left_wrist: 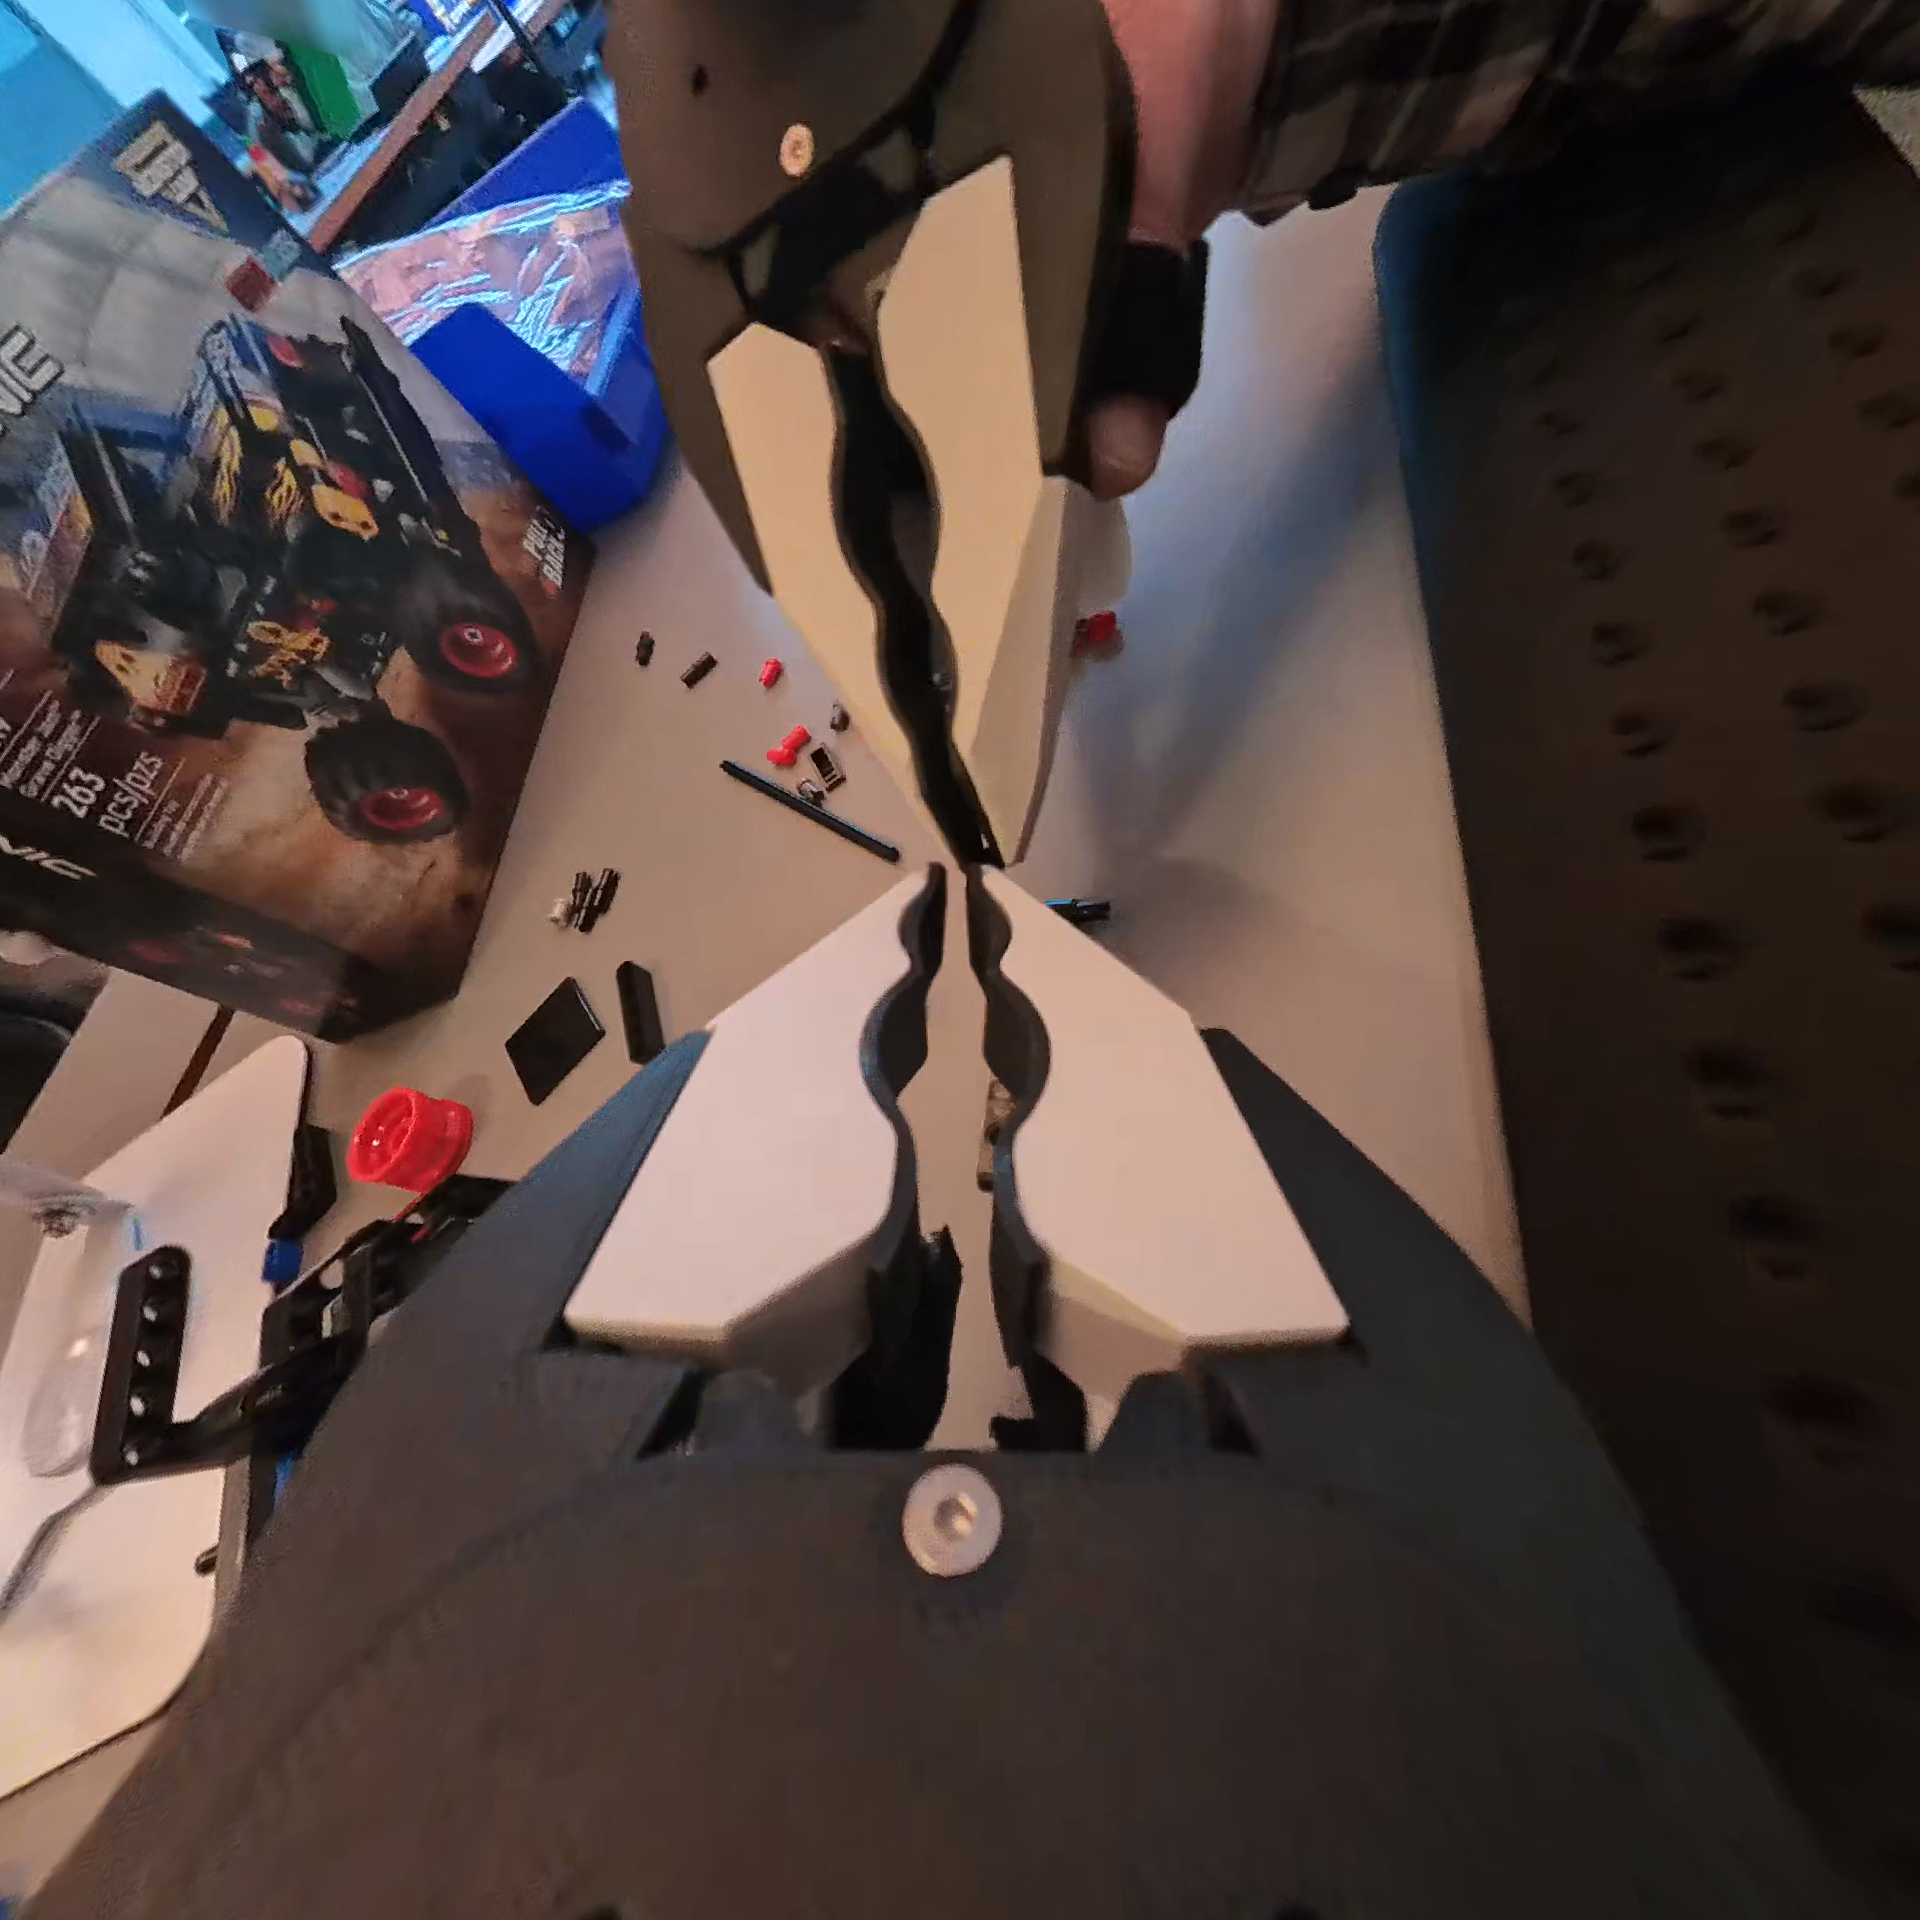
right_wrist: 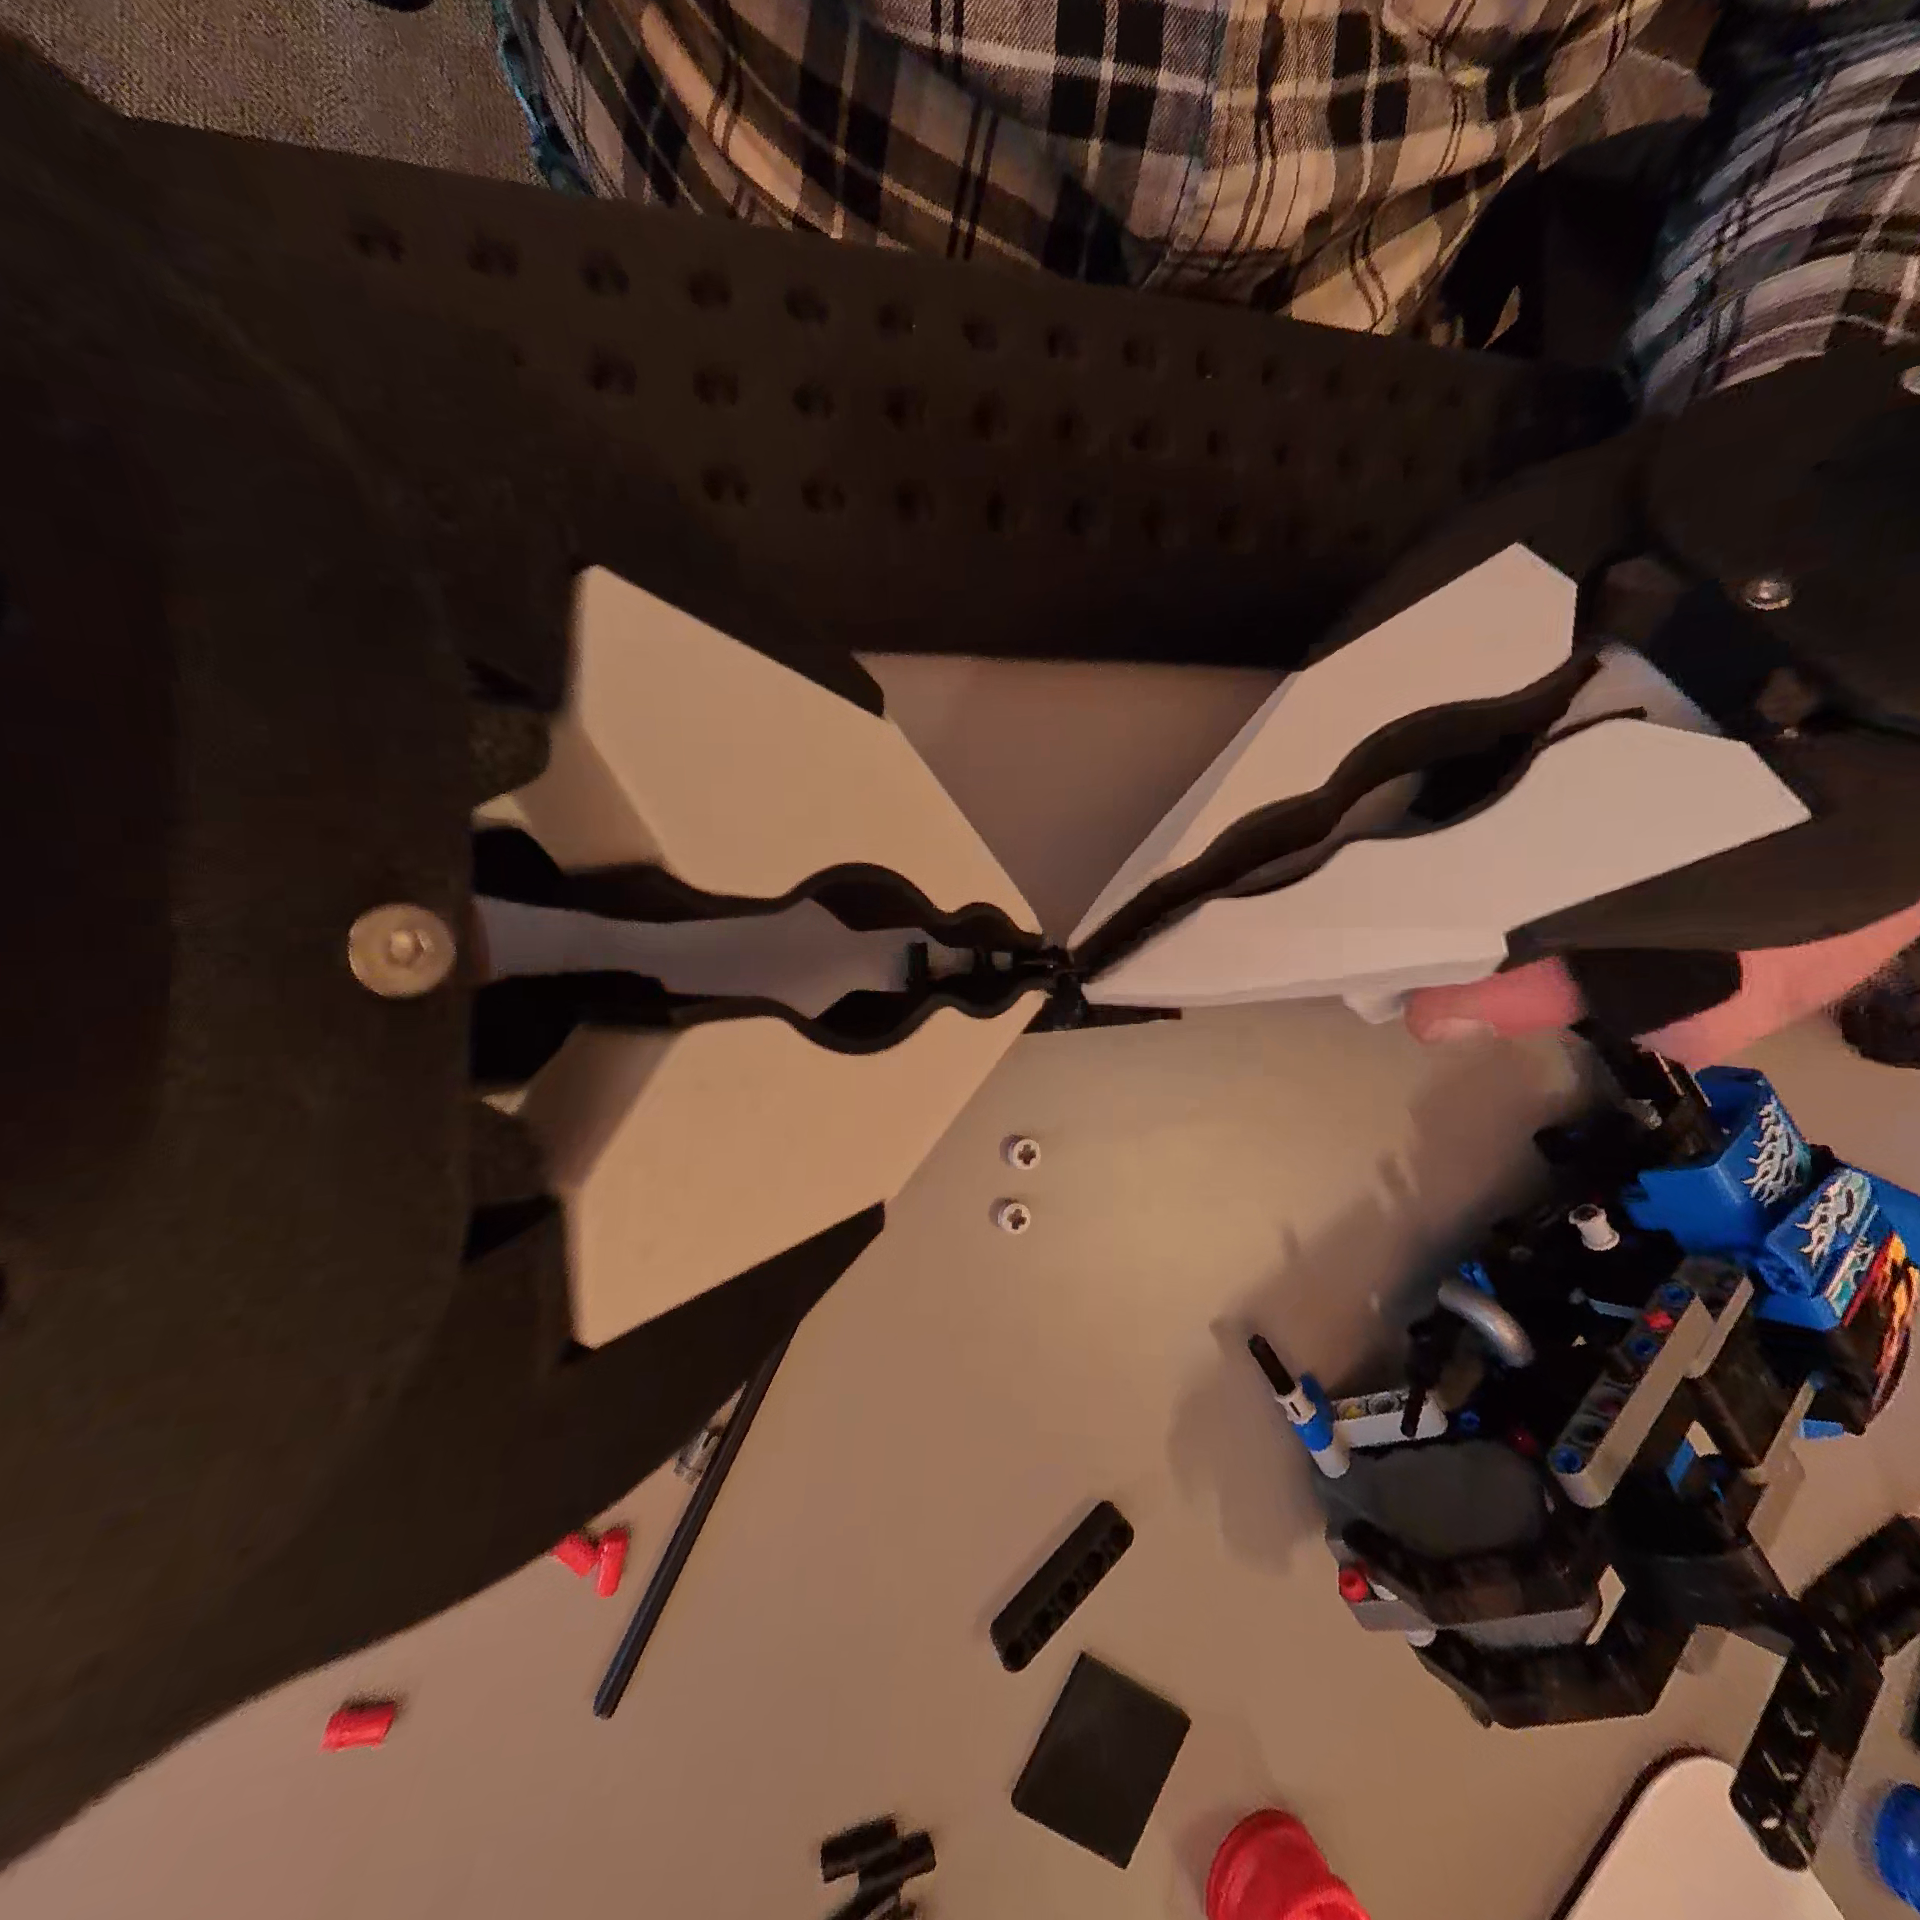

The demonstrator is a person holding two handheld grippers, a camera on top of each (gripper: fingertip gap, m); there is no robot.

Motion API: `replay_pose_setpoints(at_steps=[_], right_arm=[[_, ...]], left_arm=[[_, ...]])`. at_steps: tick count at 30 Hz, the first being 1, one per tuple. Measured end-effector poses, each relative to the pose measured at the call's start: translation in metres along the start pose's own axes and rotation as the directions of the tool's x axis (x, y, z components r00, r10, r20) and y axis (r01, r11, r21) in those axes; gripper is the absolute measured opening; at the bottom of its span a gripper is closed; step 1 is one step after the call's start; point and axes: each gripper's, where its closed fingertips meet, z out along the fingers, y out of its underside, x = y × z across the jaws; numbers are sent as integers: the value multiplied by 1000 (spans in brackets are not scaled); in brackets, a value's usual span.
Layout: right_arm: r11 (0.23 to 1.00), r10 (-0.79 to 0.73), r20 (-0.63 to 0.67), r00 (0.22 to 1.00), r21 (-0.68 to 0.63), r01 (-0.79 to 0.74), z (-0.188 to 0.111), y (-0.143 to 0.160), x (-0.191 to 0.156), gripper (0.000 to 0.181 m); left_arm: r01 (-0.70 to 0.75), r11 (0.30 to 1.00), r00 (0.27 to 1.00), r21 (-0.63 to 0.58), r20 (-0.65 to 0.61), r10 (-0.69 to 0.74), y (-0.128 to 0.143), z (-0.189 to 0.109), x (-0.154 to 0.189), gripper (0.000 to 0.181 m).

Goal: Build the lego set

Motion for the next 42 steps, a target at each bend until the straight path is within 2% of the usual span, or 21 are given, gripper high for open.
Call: replay_pose_setpoints(at_steps=[3,5,7,10,20,27,30,33,35,39,42], right_arm=[[1000,11,4,1000,15,-11,-1,-1,0,2],[999,15,10,1000,33,-15,-3,-4,-1,2],[998,18,19,1000,52,-19,-5,-6,-3,2],[998,18,25,1000,59,-20,-6,-8,-4,2],[955,124,76,989,261,-140,-22,-32,-4,5],[933,148,119,982,314,-179,-23,-38,-7,3],[941,134,96,986,300,-157,-22,-34,-5,3],[962,125,17,992,243,-125,-20,-21,7,2],[975,116,-17,993,192,-111,-17,-10,12,2],[991,93,-56,994,98,-87,-9,8,17,2],[998,67,-95,993,26,-65,-4,20,22,2]], left_arm=[[-14,1000,1000,-1,-13,14,0,0,4,2],[-12,1000,999,-12,-33,11,2,1,6,13],[-13,1000,999,-11,-38,13,1,1,7,16],[-57,998,998,-19,-3,57,1,1,5,3],[-99,993,989,70,119,90,-20,-13,-11,2],[-126,989,981,78,156,113,-24,-16,-14,2],[-92,994,988,64,129,83,-20,-12,-12,3],[11,1000,1000,-12,12,-10,-4,-3,-3,27],[83,992,993,-96,-74,-91,13,2,6,35],[127,959,975,-252,-146,-167,42,10,19,33],[177,944,956,-280,-178,-232,47,11,23,20]])
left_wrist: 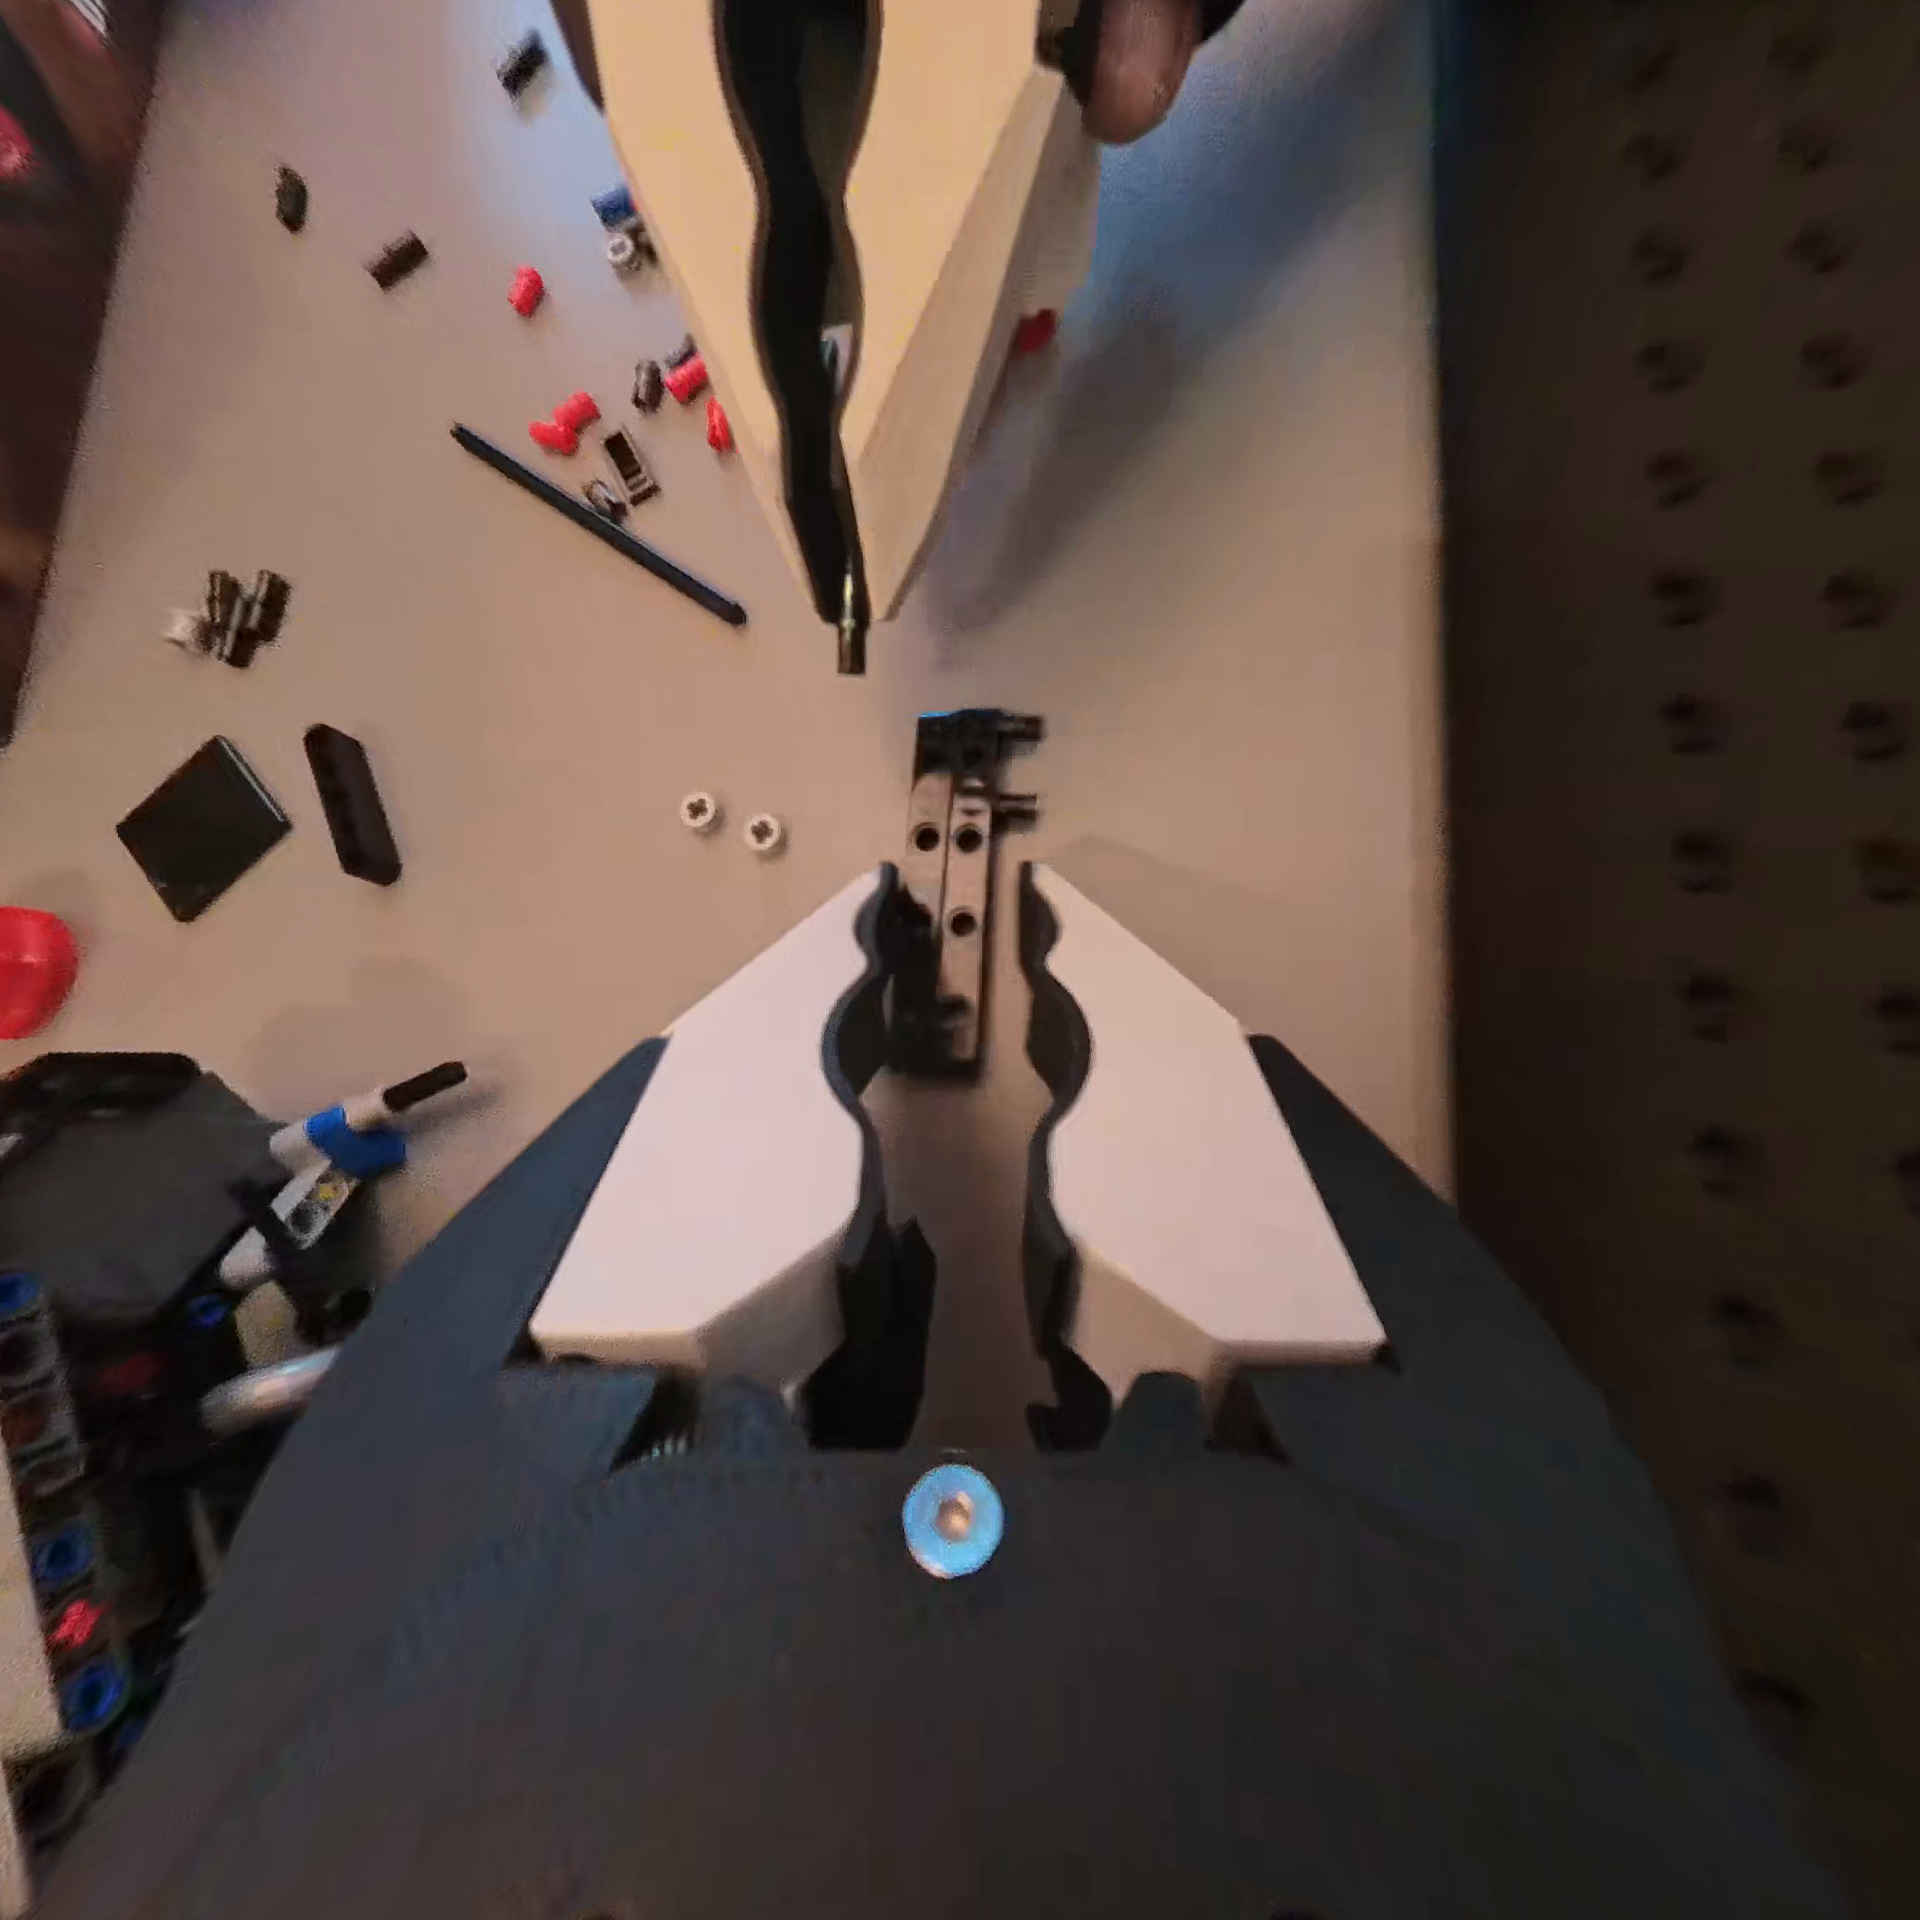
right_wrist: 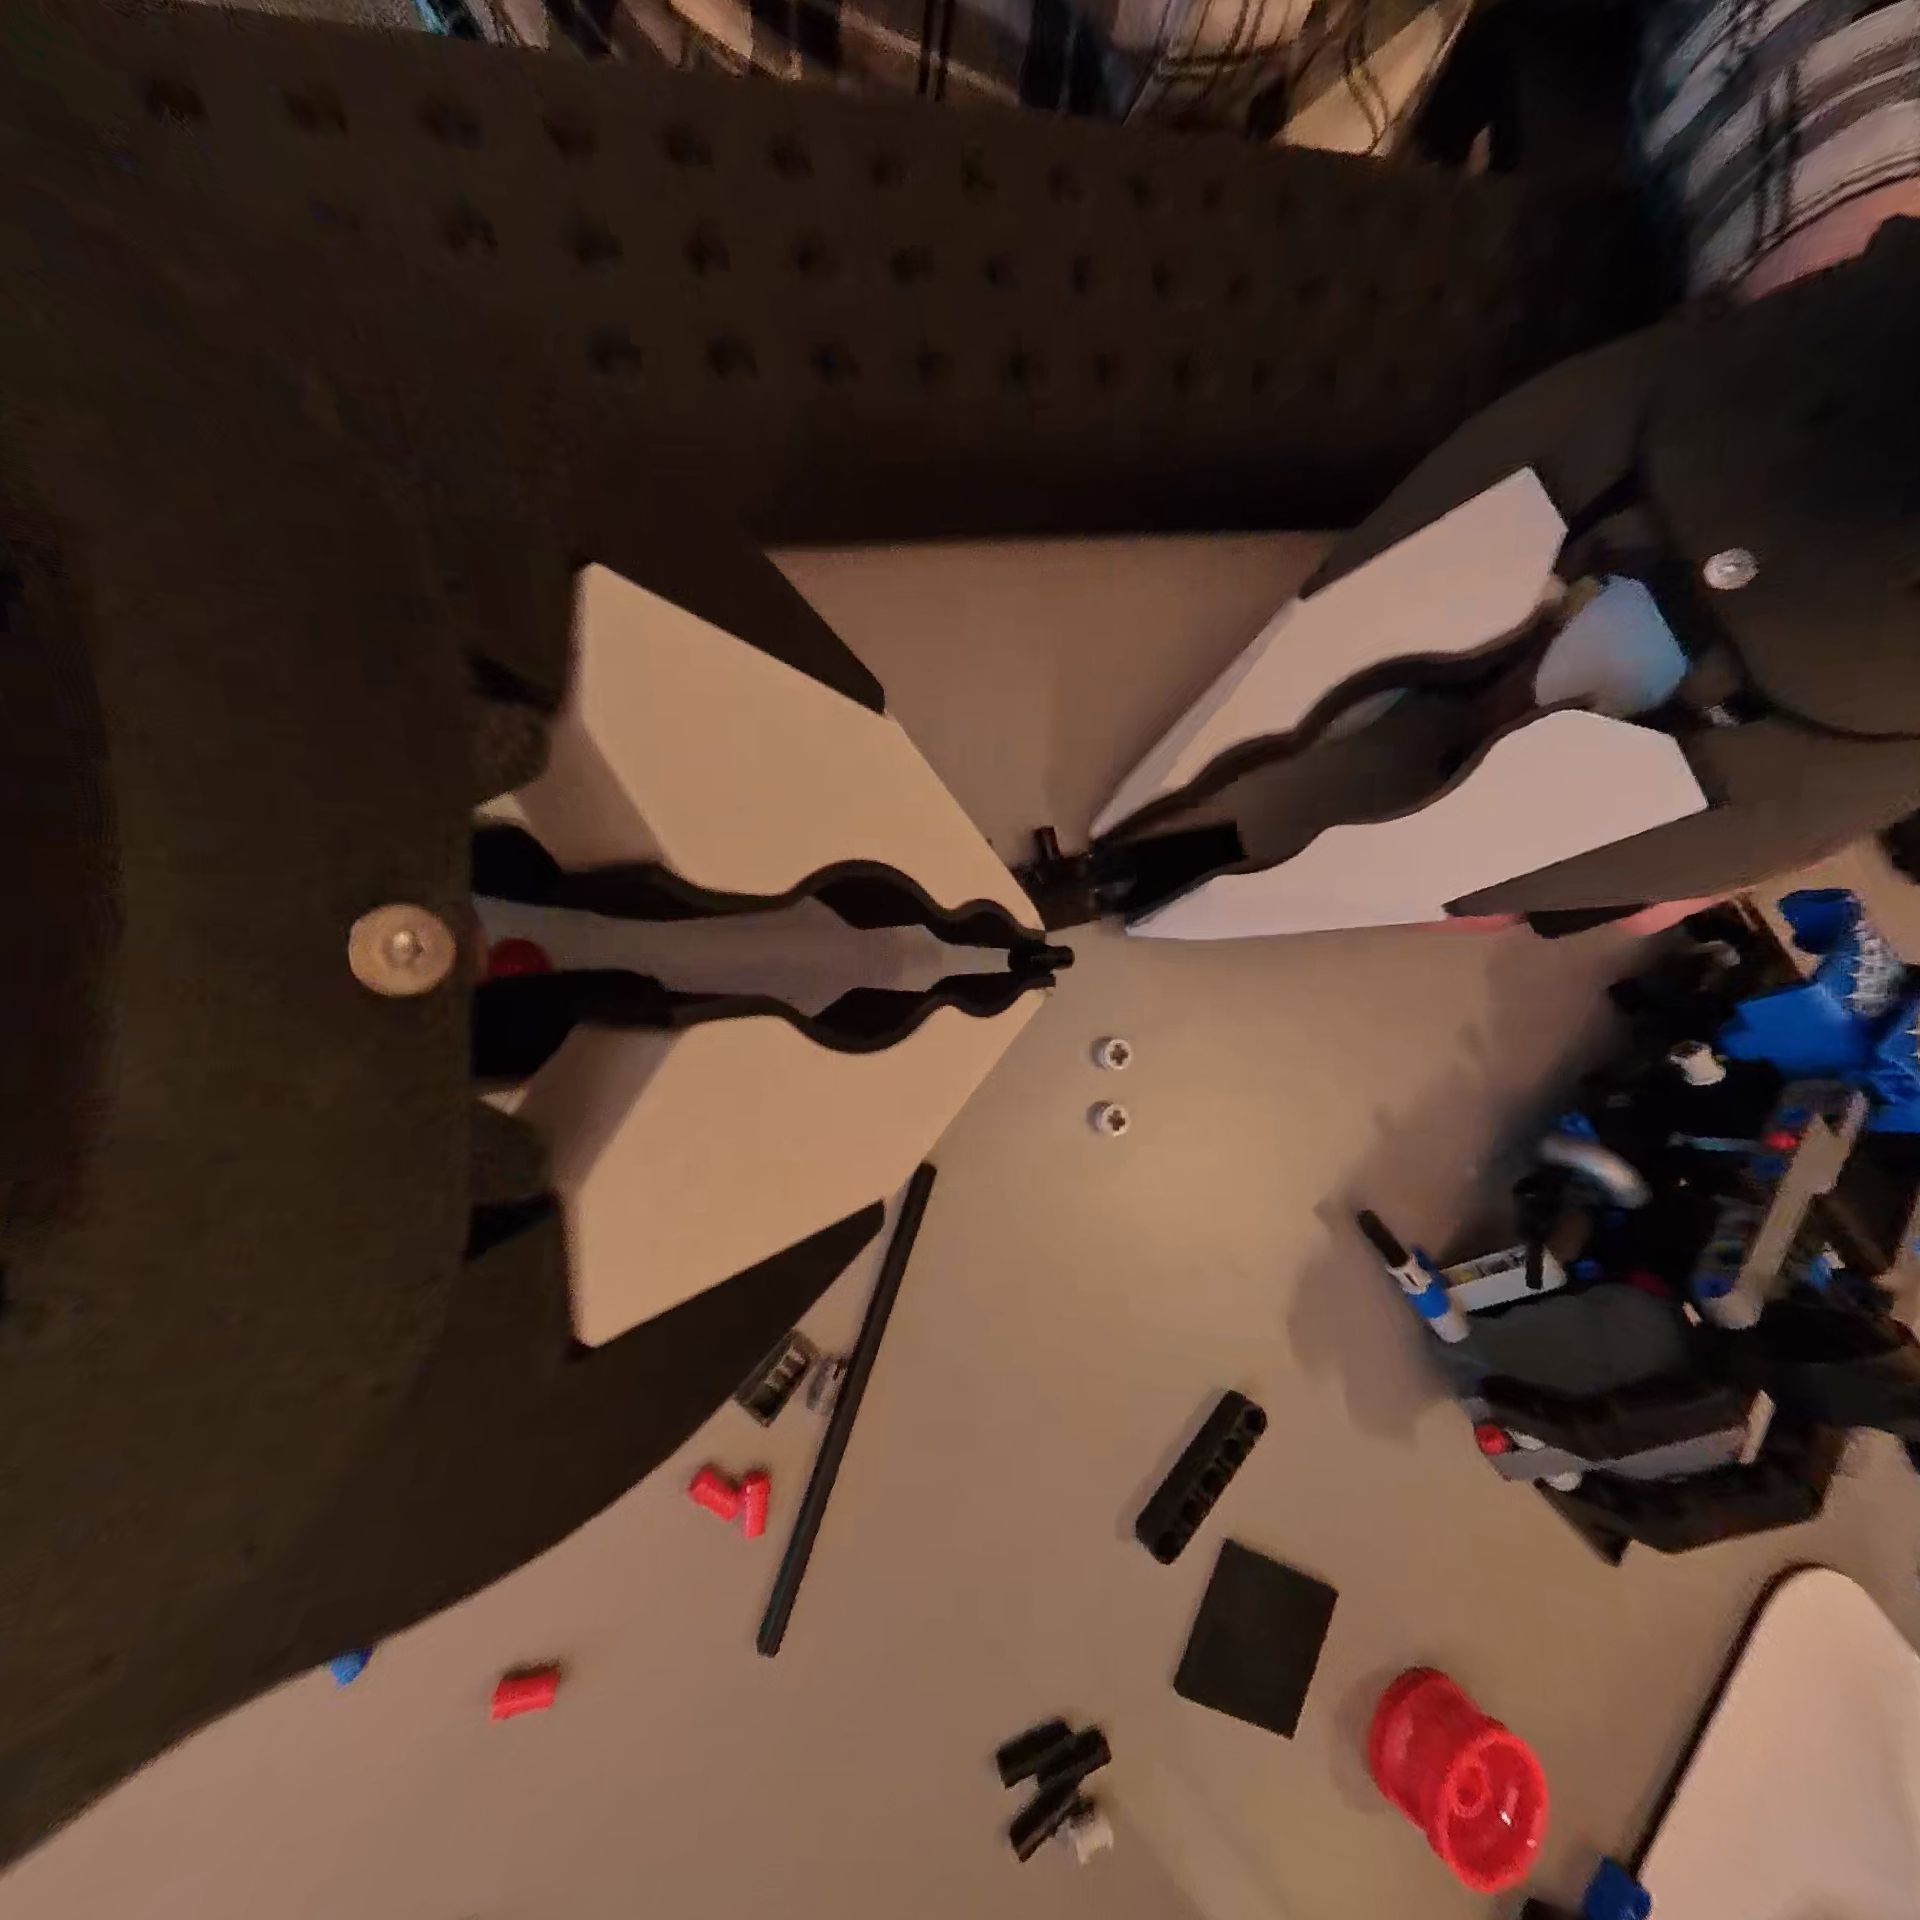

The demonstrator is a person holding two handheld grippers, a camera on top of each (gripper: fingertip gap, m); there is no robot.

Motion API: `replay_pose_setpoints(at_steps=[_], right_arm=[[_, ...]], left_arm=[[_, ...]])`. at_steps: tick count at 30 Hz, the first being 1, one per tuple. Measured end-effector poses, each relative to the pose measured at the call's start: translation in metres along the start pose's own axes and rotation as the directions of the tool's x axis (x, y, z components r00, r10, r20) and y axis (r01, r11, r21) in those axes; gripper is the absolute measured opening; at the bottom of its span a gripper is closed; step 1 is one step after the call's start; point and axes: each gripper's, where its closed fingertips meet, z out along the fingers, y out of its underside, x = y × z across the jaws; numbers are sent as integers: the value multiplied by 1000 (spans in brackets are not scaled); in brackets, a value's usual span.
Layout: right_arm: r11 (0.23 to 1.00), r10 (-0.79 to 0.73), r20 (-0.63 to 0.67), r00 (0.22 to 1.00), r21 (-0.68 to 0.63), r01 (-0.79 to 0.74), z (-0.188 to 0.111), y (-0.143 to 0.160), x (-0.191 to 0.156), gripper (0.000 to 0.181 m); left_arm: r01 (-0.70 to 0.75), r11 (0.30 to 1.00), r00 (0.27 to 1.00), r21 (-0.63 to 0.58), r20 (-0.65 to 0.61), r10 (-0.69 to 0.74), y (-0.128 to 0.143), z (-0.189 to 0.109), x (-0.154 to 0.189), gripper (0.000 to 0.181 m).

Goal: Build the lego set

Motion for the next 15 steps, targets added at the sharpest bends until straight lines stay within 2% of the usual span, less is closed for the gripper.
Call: replay_pose_setpoints(at_steps=[2,6,12,15], right_arm=[[1000,-6,4,1000,-10,6,2,2,-1,2],[997,-54,16,998,-45,55,4,7,-4,2],[988,-127,46,991,-84,131,10,11,-17,2],[989,-124,20,992,-82,125,9,10,-15,2]], left_arm=[[-35,999,999,3,14,35,1,0,-2,15],[-223,975,972,2,71,223,-2,-2,0,15],[-449,893,878,-26,170,447,-7,-5,4,15],[-554,831,805,-57,217,552,-10,-7,8,14]])
